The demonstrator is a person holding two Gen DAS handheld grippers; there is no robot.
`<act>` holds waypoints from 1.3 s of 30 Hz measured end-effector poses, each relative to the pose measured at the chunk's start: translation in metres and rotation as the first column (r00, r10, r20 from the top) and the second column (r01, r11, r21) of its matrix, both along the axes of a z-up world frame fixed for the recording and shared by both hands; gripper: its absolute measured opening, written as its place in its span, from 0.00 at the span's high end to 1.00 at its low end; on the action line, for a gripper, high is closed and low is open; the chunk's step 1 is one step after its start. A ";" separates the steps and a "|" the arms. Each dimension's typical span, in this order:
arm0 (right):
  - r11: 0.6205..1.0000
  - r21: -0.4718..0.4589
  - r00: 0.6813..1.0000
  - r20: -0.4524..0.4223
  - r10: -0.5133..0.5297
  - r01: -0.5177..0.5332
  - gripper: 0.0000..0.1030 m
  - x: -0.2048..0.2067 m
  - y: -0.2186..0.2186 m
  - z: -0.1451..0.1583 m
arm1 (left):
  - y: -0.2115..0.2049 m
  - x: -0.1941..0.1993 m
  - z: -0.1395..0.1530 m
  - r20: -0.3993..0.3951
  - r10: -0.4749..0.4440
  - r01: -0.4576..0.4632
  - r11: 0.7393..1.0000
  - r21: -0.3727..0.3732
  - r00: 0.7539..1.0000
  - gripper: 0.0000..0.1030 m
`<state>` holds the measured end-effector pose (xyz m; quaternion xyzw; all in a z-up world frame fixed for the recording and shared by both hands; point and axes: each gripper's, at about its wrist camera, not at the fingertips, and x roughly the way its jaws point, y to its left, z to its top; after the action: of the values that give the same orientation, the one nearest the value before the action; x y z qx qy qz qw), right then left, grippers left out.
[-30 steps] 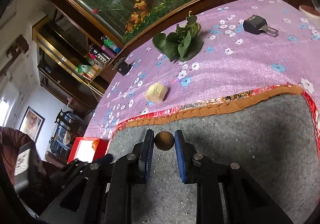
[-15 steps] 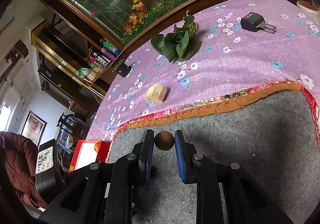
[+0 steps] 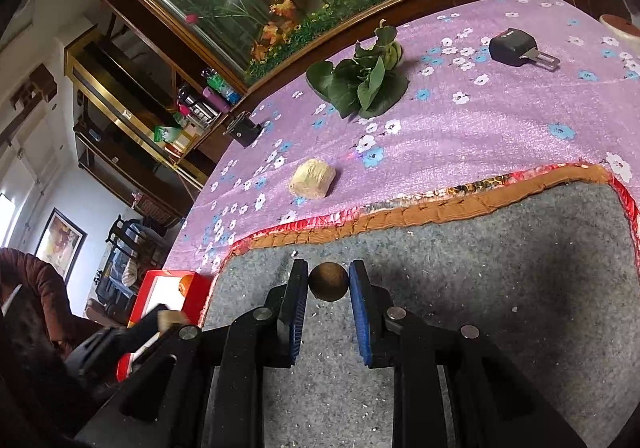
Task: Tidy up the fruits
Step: 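Carry both pieces over the white tray and open both grippers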
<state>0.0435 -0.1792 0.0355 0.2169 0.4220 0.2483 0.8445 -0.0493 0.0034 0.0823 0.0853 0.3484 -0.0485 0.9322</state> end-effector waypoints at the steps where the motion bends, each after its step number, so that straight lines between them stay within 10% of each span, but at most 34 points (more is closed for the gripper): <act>1: 1.000 -0.002 1.000 0.003 -0.001 0.001 0.79 0.000 0.000 0.000 | 0.000 -0.002 0.002 0.007 0.002 -0.002 1.000 -0.002 1.000 0.74; 21: 0.998 0.045 0.998 0.043 0.041 -0.043 0.79 -0.021 0.014 0.008 | 0.044 -0.038 0.021 0.095 0.104 -0.103 0.995 -0.015 0.990 0.74; 39: 0.938 0.050 0.936 0.110 0.335 -0.342 0.80 -0.098 0.159 0.041 | 0.139 -0.072 0.003 0.095 0.295 -0.289 0.954 -0.073 0.951 0.74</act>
<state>-0.0540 -0.0199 0.0770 0.1570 0.4016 0.4147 0.8013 -0.1213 0.1427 0.0856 0.0079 0.3062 0.0844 0.9482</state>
